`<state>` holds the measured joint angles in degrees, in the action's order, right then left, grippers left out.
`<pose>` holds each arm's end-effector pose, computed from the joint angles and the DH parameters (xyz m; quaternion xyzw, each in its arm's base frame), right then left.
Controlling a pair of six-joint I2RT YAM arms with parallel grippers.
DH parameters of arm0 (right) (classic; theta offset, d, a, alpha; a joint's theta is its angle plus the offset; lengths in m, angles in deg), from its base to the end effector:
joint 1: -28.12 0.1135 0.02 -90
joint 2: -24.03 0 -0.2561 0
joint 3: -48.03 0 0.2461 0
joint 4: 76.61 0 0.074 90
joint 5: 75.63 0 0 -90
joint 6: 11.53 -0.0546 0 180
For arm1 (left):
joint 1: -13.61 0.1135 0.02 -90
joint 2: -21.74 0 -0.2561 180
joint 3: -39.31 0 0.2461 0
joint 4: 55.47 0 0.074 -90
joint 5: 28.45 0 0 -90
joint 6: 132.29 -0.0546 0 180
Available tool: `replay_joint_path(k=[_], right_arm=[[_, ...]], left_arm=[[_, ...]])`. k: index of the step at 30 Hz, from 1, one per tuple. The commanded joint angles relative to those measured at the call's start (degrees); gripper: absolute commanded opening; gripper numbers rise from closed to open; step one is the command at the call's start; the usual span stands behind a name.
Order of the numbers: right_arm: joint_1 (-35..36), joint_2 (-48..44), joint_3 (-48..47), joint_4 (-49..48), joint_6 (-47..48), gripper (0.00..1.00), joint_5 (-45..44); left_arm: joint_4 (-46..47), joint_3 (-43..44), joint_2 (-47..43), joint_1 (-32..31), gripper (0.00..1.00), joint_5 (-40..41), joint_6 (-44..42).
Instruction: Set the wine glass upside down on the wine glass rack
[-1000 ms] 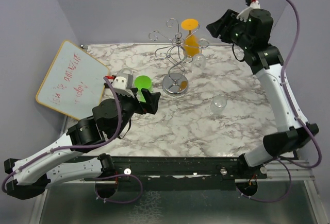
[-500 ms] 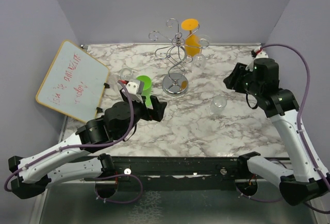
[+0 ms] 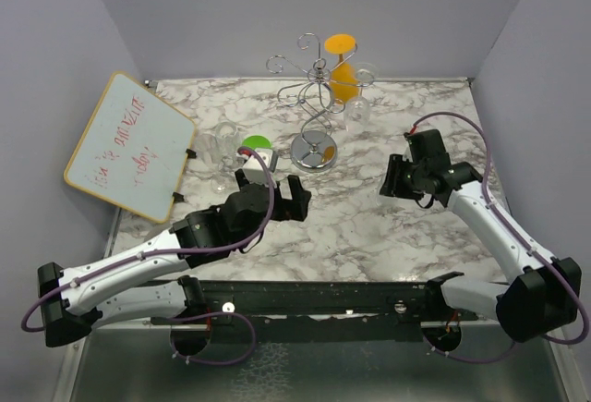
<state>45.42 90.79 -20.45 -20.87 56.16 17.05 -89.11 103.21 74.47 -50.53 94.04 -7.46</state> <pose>0.2288 0.0739 0.2522 0.0343 0.9503 0.1255 0.2830 0.1212 -0.1827 0.3191 0.0515 0.8115 -0.2546 0.5234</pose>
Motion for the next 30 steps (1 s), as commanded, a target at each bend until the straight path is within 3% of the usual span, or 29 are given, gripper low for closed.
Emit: replay_joint_path(k=[1,15,21,30], right_arm=[[0.63,1.9,-0.68,-4.84,2.16,0.47,-0.79],[0.66,2.43,-6.71,-5.13,2.96,0.45,2.93],[0.68,4.62,-5.77,-6.13,3.61,0.45,-0.16],[0.63,11.18,-4.69,-10.33,5.18,0.42,-0.58]], left_arm=[[4.02,-0.92,1.37,-0.11,0.99,1.58,1.51],[5.12,1.79,5.77,0.24,0.99,3.44,1.02],[6.08,1.74,6.32,0.51,0.99,3.97,0.93],[10.66,0.13,5.4,0.59,0.99,-3.08,-4.06]])
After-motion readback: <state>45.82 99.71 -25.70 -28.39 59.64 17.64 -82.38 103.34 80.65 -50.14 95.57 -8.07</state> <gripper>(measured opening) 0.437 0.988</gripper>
